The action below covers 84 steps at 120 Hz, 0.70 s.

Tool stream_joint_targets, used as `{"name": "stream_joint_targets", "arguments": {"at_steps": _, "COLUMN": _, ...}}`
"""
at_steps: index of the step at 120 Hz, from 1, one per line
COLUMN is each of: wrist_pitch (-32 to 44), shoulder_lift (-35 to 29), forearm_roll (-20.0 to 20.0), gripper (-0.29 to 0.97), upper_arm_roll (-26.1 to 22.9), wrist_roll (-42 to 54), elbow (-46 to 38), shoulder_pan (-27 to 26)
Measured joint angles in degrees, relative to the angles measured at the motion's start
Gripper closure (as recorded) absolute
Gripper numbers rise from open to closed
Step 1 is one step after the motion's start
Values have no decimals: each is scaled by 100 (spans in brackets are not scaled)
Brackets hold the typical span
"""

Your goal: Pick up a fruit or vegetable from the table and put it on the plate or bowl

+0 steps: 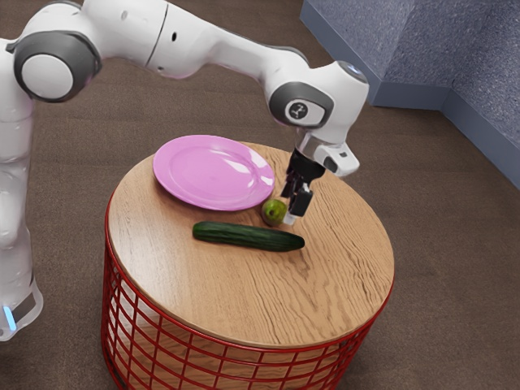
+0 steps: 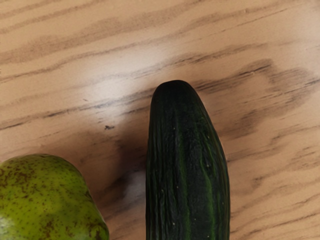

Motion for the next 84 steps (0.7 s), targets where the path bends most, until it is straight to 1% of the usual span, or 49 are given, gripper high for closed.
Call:
{"name": "stream_joint_targets", "arguments": {"at_steps": 14, "wrist_pitch": 81, "shoulder_lift": -262, "forearm_roll": -86, "gripper": 0, "upper_arm_roll": -6, "wrist_roll": 77, "elbow": -106, "shoulder_pan": -67}}
{"name": "stream_joint_targets", "arguments": {"at_steps": 28, "wrist_pitch": 127, "shoulder_lift": -395, "forearm_roll": -303, "gripper": 0, "upper_arm_roll": -9, "wrist_roll": 140, "elbow": -380, "shoulder_pan": -195}}
{"name": "stream_joint_targets", "arguments": {"at_steps": 44, "wrist_pitch": 230, "shoulder_lift": -622, "forearm_roll": -489, "gripper": 0, "upper_arm_roll": -4, "wrist_roll": 199, "elbow": -767, "shoulder_pan": -201}}
{"name": "stream_joint_targets", "arguments": {"at_steps": 56, "wrist_pitch": 288, "shoulder_lift": -683, "forearm_roll": -557, "gripper": 0, "upper_arm_roll": 7, "wrist_roll": 235, "elbow": -889, "shoulder_pan": -192}}
{"name": "stream_joint_targets", "arguments": {"at_steps": 84, "wrist_pitch": 350, "shoulder_lift": -950, "forearm_roll": -649, "gripper": 0, "upper_arm_roll": 259, "wrist_roll": 310, "elbow": -1190, "shoulder_pan": -336}}
